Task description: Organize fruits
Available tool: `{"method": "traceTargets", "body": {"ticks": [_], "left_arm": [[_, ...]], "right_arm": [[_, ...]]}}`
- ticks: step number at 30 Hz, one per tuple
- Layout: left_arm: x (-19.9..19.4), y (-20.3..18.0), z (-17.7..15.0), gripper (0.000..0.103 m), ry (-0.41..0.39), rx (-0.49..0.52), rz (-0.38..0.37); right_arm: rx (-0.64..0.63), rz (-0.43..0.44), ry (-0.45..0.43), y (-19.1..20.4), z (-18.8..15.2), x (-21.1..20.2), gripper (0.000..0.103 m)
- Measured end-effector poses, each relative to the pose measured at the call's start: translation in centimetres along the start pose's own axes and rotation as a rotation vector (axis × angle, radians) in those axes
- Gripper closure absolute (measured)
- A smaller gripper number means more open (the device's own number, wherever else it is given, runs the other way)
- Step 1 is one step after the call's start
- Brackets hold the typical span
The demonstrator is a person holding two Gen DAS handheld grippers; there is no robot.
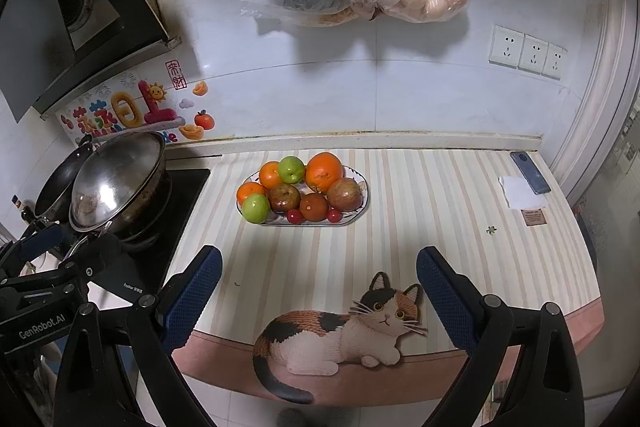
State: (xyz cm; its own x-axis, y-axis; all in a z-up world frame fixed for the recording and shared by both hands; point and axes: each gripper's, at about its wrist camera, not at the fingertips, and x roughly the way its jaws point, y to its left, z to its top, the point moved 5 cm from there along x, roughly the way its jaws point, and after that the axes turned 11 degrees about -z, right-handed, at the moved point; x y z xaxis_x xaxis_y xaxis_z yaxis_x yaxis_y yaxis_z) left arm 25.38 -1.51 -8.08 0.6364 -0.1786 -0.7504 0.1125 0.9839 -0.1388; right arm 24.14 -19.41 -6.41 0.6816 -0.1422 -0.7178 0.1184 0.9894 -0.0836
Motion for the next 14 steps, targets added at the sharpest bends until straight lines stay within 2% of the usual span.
{"method": "traceTargets", "body": {"ticks": [14], "left_arm": [[-0.53,0.07,0.1,0.001,-0.012,-0.006,0.002]], "right_arm": [[-0.003,-0.003,-0.004,0.14,-0.09,-0.1,0.003]]}}
